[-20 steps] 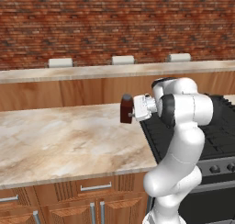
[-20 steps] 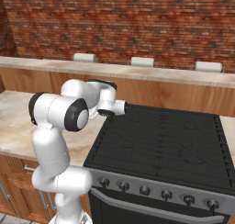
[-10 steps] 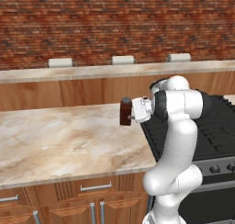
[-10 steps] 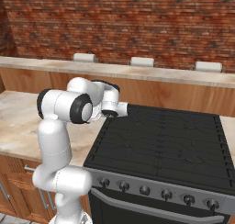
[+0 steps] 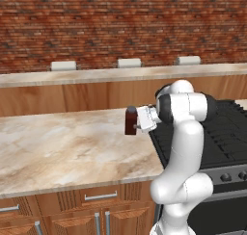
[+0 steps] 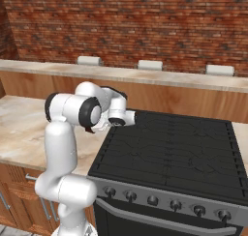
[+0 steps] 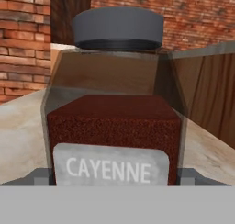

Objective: Collect the paprika, ketchup, and shaker from the cabinet and place them next to the stove.

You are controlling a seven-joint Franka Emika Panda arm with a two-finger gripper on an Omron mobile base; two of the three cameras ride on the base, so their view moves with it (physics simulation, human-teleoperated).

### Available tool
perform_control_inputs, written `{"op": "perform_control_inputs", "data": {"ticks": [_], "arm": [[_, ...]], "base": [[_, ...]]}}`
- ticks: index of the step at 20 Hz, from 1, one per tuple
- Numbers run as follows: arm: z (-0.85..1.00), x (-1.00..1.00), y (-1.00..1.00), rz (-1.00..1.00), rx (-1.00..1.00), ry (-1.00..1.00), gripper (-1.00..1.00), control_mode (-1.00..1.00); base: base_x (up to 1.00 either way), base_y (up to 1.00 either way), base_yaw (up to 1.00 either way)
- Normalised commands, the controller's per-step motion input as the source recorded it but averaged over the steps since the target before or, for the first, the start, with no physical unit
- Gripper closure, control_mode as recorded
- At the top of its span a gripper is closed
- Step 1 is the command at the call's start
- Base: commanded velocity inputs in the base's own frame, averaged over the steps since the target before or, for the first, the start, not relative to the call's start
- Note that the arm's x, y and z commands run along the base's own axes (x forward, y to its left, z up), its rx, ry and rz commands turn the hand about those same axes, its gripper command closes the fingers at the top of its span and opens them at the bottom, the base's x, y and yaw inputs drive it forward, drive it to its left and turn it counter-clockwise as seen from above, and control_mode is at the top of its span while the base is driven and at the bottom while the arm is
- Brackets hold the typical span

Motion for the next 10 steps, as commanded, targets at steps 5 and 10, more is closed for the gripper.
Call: {"op": "perform_control_inputs", "data": {"ticks": [5, 10], "arm": [[-0.2, 0.06, 0.01, 0.01, 0.0, 0.01, 1.0, -1.0], [-0.19, 0.06, 0.0, 0.01, 0.0, 0.01, 1.0, -1.0]], "base": [[0.0, 0.0, 0.0], [0.0, 0.0, 0.0]]}}
